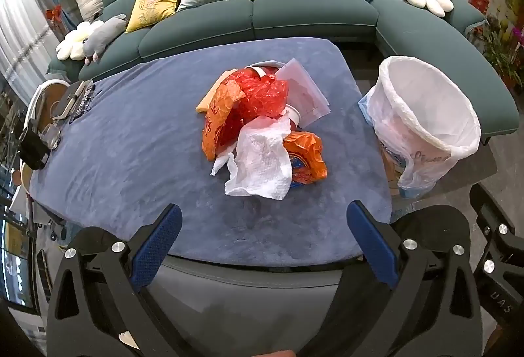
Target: Collect trash
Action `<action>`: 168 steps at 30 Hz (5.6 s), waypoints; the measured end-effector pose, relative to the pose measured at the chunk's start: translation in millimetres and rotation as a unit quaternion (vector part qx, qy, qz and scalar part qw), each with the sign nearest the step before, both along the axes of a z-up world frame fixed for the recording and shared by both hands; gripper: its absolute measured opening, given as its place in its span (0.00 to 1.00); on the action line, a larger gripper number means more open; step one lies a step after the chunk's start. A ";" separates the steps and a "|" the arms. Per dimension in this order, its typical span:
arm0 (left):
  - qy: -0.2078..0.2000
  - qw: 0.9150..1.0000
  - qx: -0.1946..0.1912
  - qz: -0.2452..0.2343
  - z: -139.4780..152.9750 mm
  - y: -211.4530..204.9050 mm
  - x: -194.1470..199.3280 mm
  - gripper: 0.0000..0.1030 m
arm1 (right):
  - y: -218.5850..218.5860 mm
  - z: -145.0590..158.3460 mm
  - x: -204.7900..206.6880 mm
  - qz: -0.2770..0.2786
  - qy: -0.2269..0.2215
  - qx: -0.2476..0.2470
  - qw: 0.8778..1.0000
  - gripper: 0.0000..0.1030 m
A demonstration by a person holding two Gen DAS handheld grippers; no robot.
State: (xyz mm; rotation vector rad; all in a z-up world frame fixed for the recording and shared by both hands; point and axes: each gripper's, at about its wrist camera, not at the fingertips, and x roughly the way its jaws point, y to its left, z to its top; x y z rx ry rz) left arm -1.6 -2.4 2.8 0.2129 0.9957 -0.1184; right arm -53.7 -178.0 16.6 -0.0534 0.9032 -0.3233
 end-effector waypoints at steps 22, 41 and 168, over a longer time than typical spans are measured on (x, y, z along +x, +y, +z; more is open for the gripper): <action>-0.009 1.000 -0.008 -0.005 1.4 -1.2 0.0 0.93 | 0.5 1.6 -2.0 0.000 -0.002 -0.002 1.000 0.94; -0.004 1.000 -0.008 -0.005 -1.0 -0.1 -1.0 0.93 | -1.5 6.5 -1.3 -0.001 -0.001 -0.001 1.000 0.94; 0.048 0.988 -0.140 0.034 -89.2 126.9 198.2 0.11 | 145.4 -97.3 237.5 0.126 0.060 0.091 0.986 0.38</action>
